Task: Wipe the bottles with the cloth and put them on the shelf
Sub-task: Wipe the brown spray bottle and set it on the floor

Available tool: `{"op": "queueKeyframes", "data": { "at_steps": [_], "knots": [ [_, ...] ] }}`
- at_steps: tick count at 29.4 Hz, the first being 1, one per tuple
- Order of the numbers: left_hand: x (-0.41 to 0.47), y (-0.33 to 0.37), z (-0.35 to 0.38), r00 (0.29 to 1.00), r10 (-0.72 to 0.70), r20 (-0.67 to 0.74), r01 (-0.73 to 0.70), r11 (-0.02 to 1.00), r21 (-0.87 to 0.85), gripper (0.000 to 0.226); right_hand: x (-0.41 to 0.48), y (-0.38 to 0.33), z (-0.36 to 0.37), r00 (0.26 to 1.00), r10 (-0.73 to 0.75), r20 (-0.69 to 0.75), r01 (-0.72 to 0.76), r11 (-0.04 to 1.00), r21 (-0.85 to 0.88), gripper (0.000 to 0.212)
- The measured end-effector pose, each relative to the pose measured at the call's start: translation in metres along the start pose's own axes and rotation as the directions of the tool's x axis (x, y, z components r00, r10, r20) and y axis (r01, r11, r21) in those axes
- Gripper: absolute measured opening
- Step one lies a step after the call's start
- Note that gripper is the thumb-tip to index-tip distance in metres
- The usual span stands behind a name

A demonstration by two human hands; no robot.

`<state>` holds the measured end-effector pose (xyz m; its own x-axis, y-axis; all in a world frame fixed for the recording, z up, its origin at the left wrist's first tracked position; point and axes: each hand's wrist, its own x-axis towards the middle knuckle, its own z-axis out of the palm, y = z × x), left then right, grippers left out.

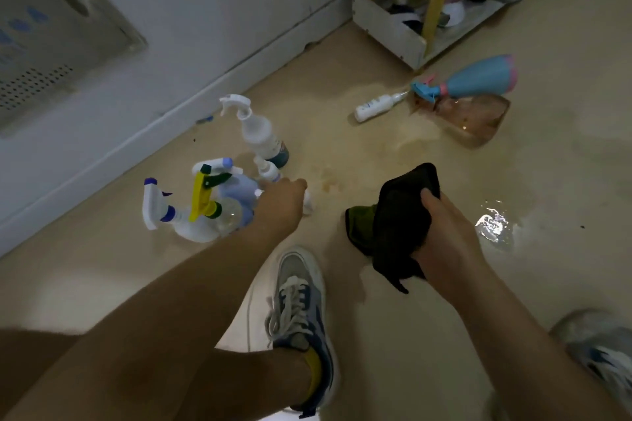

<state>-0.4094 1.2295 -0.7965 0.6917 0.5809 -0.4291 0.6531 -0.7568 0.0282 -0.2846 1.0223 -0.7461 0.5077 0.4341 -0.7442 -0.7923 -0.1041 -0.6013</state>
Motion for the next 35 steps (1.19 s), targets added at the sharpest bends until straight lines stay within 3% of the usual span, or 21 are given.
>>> {"op": "queueKeyframes", "data": {
  "at_steps": [3, 5, 9, 12, 14, 16, 19, 23, 29, 32, 35],
  "knots": [
    [0.003, -0.006, 0.014, 0.998, -0.067, 0.017, 0.067, 0.997, 0.03, 0.041, 0.011, -0.002, -0.002, 0.988, 0.146, 0.043, -0.152, 0.95, 0.273, 0.04],
    [0.005, -0.006, 0.013, 0.992, -0.122, -0.021, 0.123, 0.992, 0.035, 0.041, 0.016, -0.003, -0.005, 0.983, 0.172, 0.057, -0.181, 0.914, 0.363, 0.041],
    [0.014, 0.006, -0.007, 0.983, -0.099, -0.153, 0.109, 0.992, 0.058, 0.046, 0.025, -0.015, -0.012, 0.995, 0.09, 0.041, -0.097, 0.964, 0.248, 0.036],
    [0.024, 0.028, -0.023, 0.976, 0.037, -0.215, -0.062, 0.992, -0.11, 0.038, 0.024, -0.038, -0.017, 0.999, -0.04, 0.022, 0.04, 0.999, 0.001, 0.044],
    [0.032, 0.049, -0.033, 0.973, 0.105, -0.207, -0.155, 0.958, -0.242, 0.031, 0.025, -0.056, -0.023, 0.995, -0.096, -0.005, 0.095, 0.993, -0.072, 0.045],
    [0.039, 0.075, -0.042, 0.979, 0.141, -0.145, -0.185, 0.914, -0.361, 0.028, 0.029, -0.072, -0.034, 0.989, -0.137, -0.054, 0.134, 0.99, -0.044, 0.037],
    [0.051, 0.114, -0.049, 0.978, 0.198, -0.072, -0.209, 0.865, -0.456, 0.027, 0.037, -0.095, -0.052, 0.98, -0.169, -0.105, 0.184, 0.97, 0.156, 0.026],
    [0.075, 0.162, -0.048, 0.955, 0.294, -0.038, -0.281, 0.857, -0.432, 0.028, 0.055, -0.116, -0.082, 0.96, -0.248, -0.129, 0.276, 0.917, 0.288, 0.039],
    [0.151, 0.219, -0.042, 0.924, 0.379, -0.056, -0.375, 0.866, -0.329, 0.05, 0.103, -0.119, -0.109, 0.96, -0.242, -0.138, 0.257, 0.961, 0.103, 0.085],
    [0.201, 0.24, -0.039, 0.899, 0.424, -0.111, -0.439, 0.869, -0.23, 0.059, 0.126, -0.119, -0.118, 0.958, -0.265, -0.113, 0.27, 0.962, 0.031, 0.086],
    [0.248, 0.254, -0.027, 0.897, 0.44, -0.048, -0.442, 0.885, -0.146, 0.052, 0.152, -0.12, -0.127, 0.933, -0.325, -0.152, 0.327, 0.945, -0.01, 0.073]
  ]
}}
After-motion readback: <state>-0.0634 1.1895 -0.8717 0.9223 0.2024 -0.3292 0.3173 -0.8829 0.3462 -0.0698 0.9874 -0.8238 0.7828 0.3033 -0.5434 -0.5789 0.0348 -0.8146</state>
